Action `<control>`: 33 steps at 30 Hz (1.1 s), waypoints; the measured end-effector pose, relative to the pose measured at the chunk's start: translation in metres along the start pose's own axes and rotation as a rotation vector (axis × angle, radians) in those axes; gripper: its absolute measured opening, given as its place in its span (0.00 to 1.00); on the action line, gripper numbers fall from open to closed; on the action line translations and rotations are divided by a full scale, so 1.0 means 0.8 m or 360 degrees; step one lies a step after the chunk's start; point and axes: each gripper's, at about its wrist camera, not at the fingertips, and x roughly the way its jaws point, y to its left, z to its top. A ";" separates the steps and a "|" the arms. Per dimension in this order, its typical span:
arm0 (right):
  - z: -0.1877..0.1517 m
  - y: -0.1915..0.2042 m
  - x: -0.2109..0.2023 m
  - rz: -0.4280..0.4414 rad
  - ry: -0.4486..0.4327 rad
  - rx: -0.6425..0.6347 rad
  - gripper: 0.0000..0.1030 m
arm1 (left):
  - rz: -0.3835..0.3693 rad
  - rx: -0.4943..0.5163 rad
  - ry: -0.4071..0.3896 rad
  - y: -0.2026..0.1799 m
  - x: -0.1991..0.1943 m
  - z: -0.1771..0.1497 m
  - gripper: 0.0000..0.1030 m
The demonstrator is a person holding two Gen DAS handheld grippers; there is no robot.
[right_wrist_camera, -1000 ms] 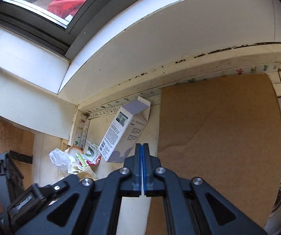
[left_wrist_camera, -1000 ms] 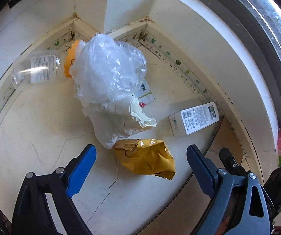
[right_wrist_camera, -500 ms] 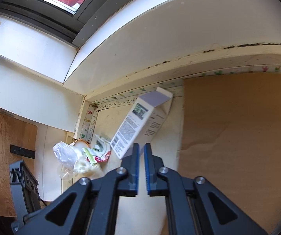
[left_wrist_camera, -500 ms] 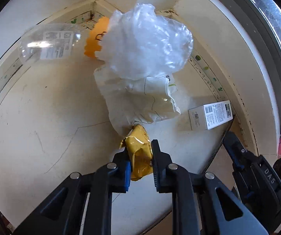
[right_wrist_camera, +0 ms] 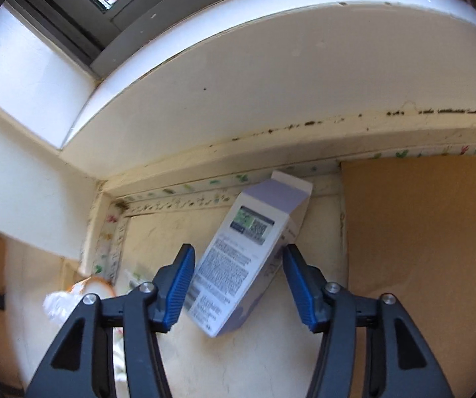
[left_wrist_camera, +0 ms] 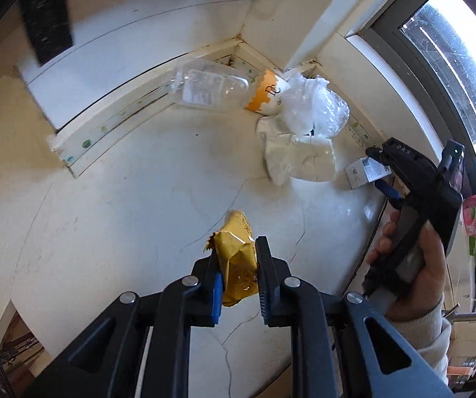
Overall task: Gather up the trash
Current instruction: 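Grasp the yellow packet with the left tool while the right tool grasps the white box, then carry both items down over the black bin and open both tools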
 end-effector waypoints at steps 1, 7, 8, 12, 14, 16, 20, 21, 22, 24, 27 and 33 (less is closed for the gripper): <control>0.001 0.003 0.003 -0.0038 0.0002 0.0002 0.57 | 0.0002 -0.0010 0.0000 0.008 -0.005 -0.005 0.15; -0.006 0.028 0.010 -0.0236 0.0002 -0.0116 0.58 | 0.0026 -0.0076 -0.0022 0.063 -0.030 -0.033 0.15; -0.009 0.030 0.009 -0.0238 -0.0004 -0.0130 0.53 | 0.0031 -0.0081 -0.0029 0.065 -0.031 -0.035 0.15; -0.021 0.025 0.001 -0.0231 0.0024 -0.0139 0.34 | 0.0019 -0.0087 -0.0058 0.086 -0.054 -0.048 0.15; -0.028 0.016 -0.009 -0.0176 0.0041 -0.0112 0.33 | 0.0001 -0.0083 -0.0073 0.089 -0.064 -0.054 0.15; -0.037 0.005 -0.029 -0.0085 0.0041 -0.0083 0.33 | -0.0017 -0.0067 -0.0094 0.090 -0.075 -0.060 0.15; -0.062 -0.017 -0.084 0.0185 0.0064 -0.0019 0.33 | -0.0058 -0.0015 -0.0152 0.104 -0.115 -0.080 0.15; -0.070 -0.018 -0.099 0.0247 0.0059 -0.0017 0.33 | -0.0068 0.0001 -0.0167 0.108 -0.125 -0.086 0.15; -0.082 -0.021 -0.121 0.0350 0.0053 -0.0014 0.33 | -0.0080 0.0019 -0.0182 0.113 -0.137 -0.094 0.15; -0.102 -0.015 -0.158 0.0477 0.0037 -0.0024 0.33 | -0.0092 0.0067 -0.0215 0.125 -0.159 -0.110 0.15; -0.148 -0.016 -0.223 0.0612 -0.0015 -0.0060 0.34 | -0.0133 0.0150 -0.0257 0.146 -0.192 -0.137 0.15; -0.274 0.006 -0.320 0.0724 -0.0104 -0.0174 0.34 | -0.0251 0.0324 -0.0287 0.204 -0.244 -0.200 0.15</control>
